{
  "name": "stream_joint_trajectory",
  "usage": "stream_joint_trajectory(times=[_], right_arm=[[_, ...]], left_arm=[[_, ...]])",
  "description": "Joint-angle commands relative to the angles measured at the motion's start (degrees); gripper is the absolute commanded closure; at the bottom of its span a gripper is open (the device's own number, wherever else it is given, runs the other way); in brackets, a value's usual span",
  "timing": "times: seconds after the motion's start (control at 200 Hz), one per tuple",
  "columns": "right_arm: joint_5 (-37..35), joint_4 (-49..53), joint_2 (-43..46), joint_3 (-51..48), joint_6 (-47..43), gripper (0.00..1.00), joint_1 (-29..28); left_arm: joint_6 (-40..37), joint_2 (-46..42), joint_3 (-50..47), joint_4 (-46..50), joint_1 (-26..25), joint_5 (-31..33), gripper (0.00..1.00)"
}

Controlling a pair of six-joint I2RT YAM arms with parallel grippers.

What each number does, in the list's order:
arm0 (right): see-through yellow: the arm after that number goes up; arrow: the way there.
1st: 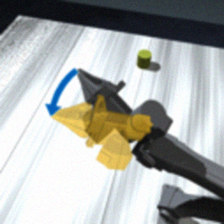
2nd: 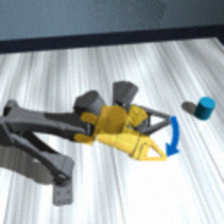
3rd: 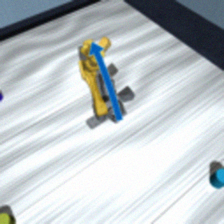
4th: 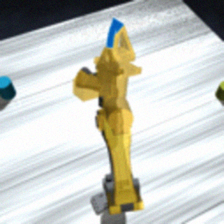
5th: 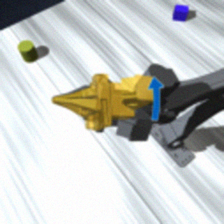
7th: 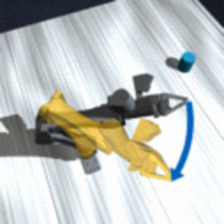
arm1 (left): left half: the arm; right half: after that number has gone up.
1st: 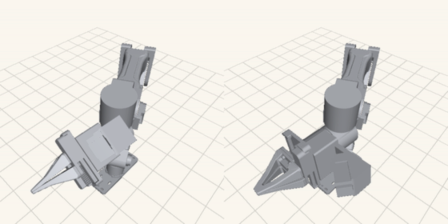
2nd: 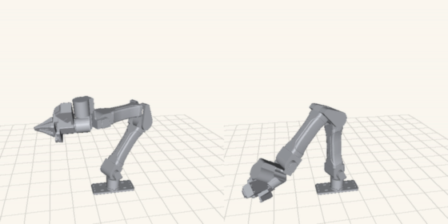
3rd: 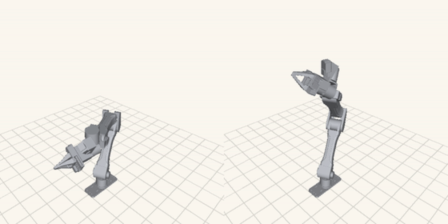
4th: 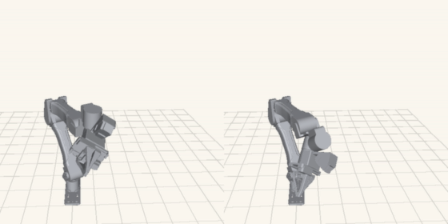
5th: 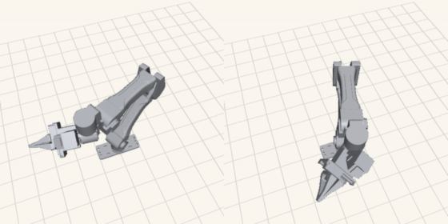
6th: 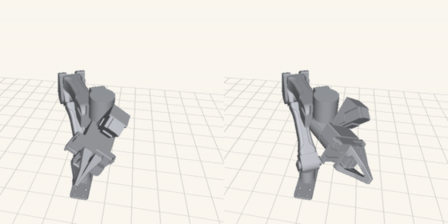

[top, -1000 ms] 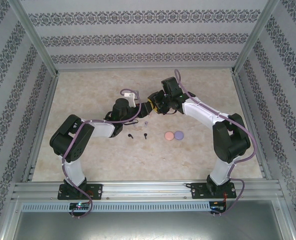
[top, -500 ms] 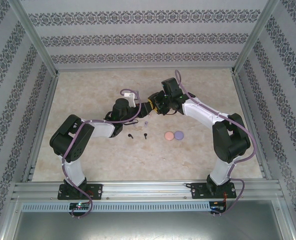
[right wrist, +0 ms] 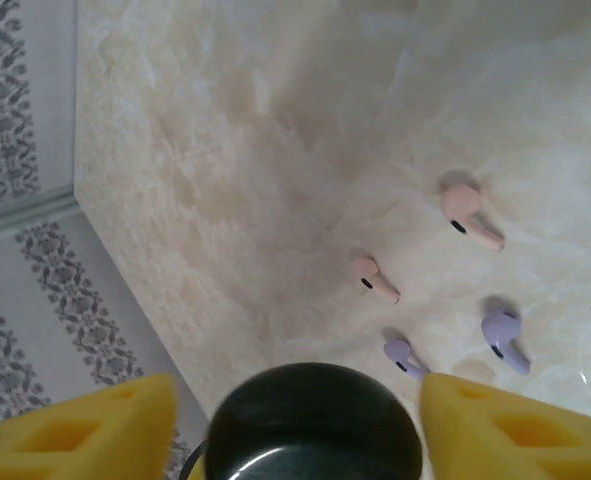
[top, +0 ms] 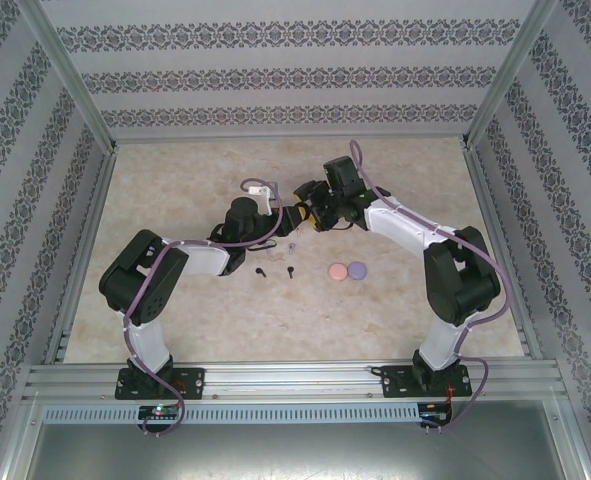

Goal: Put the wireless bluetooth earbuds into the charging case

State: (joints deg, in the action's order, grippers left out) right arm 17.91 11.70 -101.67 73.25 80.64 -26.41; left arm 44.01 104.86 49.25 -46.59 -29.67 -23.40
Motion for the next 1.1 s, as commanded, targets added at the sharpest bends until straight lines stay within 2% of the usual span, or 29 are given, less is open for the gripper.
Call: stream_joint_trajectory(times=[0.0,0.11,0.245,0.38,0.5,0.6,0.714,1.094], right_arm=[[-1.0,-2.5,4.8,-1.4,-3.3,0.26,3.1],[0.1,-2.4,10.2,-4.7,-10.7,0.2,6.8],[4.9,-3.8,16.5,-9.7,-25.7,0.15,11.6],[12.8,-8.8,23.5,-16.3,-40.2,0.17,13.9],[20.2,-10.7,29.0,-21.0,-49.0,0.19,14.4],[25.1,-12.4,31.3,-23.3,-51.2,0.2,15.2],[27.5,-13.8,31.0,-23.7,-51.2,0.22,15.0],[26.9,-16.3,24.2,-17.4,-49.8,0.27,10.5]], left_arm=[[-1.2,-3.4,1.0,4.1,-0.3,-2.4,1.0],[-3.9,-5.2,3.4,9.0,0.7,-7.7,1.0],[-7.7,-7.0,7.5,15.8,3.2,-17.6,1.0],[-11.2,-8.0,12.3,23.2,5.7,-27.2,1.0],[-12.4,-7.8,16.8,27.7,7.6,-34.6,1.0],[-15.7,-7.9,20.9,34.0,7.9,-38.0,1.0],[-17.9,-8.0,23.9,38.5,7.8,-40.3,1.0],[-17.4,-8.3,24.9,39.0,7.3,-40.5,1.0]])
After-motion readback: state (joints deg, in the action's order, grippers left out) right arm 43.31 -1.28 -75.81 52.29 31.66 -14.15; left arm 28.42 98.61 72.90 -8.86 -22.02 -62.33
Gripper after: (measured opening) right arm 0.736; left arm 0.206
